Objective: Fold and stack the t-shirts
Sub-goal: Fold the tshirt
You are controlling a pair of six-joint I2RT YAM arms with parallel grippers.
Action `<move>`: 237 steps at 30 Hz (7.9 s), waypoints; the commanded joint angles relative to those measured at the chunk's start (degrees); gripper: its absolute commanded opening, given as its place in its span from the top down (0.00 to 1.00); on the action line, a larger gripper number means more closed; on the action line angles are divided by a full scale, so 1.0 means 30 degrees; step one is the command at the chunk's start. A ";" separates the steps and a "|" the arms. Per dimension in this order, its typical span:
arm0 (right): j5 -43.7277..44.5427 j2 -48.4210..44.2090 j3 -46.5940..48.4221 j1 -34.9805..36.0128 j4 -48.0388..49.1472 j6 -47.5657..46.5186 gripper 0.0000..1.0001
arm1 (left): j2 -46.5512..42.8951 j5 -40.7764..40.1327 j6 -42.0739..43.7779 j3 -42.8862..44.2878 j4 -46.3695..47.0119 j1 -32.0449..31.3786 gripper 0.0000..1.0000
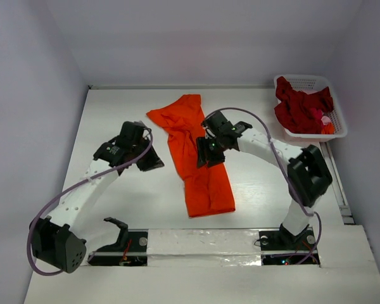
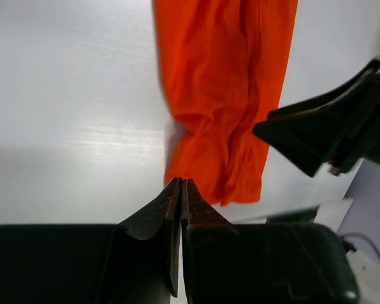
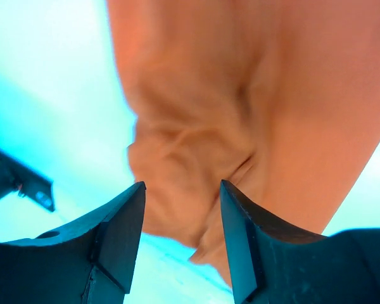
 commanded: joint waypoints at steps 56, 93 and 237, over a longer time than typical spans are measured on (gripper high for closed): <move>0.1204 -1.5363 -1.3216 0.1213 0.0375 0.7704 0.46 | -0.2932 -0.0937 -1.3835 -1.1489 0.9266 -1.3049 0.74; 0.2112 -1.3224 -1.4273 0.0070 0.1577 0.8262 0.46 | 0.0730 -0.3252 -1.5007 -0.9936 0.8064 -1.3223 0.75; 0.1556 -0.9210 -0.6716 -0.1568 -0.0562 0.5335 1.00 | 0.0497 -0.6329 -1.3663 -0.3227 0.1854 -1.0739 1.00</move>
